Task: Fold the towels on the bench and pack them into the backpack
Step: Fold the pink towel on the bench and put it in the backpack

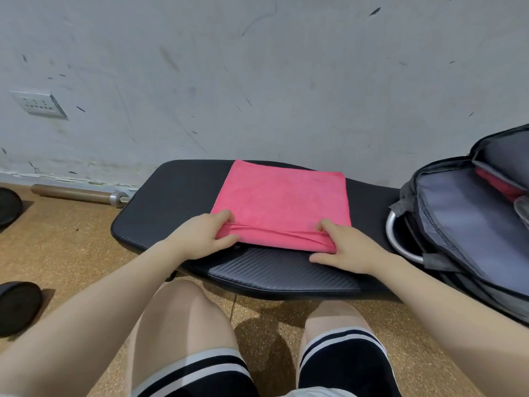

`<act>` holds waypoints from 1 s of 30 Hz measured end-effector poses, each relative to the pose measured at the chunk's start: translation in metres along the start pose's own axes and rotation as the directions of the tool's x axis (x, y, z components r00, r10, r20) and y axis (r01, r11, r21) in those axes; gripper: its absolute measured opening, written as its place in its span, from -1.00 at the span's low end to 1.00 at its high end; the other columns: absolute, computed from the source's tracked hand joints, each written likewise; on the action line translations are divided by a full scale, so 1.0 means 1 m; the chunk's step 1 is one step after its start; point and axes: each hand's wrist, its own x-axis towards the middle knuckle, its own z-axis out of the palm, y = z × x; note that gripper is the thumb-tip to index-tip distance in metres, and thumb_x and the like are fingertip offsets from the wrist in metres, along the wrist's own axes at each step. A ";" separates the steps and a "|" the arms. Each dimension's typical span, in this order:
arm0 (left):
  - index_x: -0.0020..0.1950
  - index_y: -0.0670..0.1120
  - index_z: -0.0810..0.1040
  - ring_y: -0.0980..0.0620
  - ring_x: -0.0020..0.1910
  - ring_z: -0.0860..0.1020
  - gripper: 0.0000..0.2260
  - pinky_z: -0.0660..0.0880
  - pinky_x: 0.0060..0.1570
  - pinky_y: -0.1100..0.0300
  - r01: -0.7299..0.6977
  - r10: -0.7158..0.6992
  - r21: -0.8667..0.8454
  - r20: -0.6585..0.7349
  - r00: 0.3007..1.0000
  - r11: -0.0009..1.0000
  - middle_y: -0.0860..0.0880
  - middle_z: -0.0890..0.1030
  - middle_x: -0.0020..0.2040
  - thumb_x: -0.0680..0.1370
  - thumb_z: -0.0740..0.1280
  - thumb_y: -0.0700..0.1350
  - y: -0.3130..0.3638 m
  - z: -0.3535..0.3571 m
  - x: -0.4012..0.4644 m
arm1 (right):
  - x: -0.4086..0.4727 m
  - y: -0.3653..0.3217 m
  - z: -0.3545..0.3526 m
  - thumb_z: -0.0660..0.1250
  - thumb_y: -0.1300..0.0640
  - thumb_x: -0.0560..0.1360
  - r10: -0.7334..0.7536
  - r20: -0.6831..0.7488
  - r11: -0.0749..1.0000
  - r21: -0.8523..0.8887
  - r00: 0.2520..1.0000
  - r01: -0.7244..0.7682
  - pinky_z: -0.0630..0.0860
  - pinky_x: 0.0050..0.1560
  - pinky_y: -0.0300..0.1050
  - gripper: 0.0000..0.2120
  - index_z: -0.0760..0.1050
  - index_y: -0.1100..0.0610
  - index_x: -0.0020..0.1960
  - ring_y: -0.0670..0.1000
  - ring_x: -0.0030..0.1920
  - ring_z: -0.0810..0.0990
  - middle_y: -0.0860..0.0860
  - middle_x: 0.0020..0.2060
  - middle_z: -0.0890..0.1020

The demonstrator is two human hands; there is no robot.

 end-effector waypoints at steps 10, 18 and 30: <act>-0.16 0.07 0.63 0.22 -0.24 0.54 -0.91 0.44 -0.17 0.40 0.095 0.118 -0.592 0.311 0.943 0.800 0.14 0.64 -0.21 0.38 0.48 -0.07 0.004 -0.046 -0.006 | 0.000 0.017 -0.039 0.34 0.22 0.48 -0.019 0.476 0.847 0.475 0.879 -0.239 0.38 0.00 -0.33 -0.94 0.56 0.09 -0.12 -0.23 -0.22 0.50 -0.18 -0.26 0.56; -0.02 -0.16 0.60 0.07 -0.14 0.59 -0.86 0.54 -0.07 0.26 0.222 -0.151 -0.760 0.164 0.975 0.611 -0.05 0.65 -0.12 0.55 0.25 -0.25 -0.027 -0.059 0.056 | 0.036 0.042 -0.053 0.22 0.27 0.54 0.306 0.142 0.547 0.783 0.941 -0.295 0.43 -0.21 -0.24 -0.74 0.54 0.11 -0.29 -0.10 -0.33 0.53 -0.09 -0.41 0.60; -0.19 -0.23 0.39 -0.10 -0.24 0.43 -0.73 0.29 -0.33 0.11 0.359 -0.396 -0.366 -0.030 0.918 0.859 -0.09 0.46 -0.28 0.60 0.10 -0.07 -0.030 -0.020 0.129 | 0.080 0.055 -0.031 0.22 0.07 0.55 0.644 -0.259 0.743 0.438 0.720 -0.507 0.35 -0.10 -0.10 -0.80 0.52 0.19 -0.02 0.07 -0.07 0.49 0.05 -0.13 0.55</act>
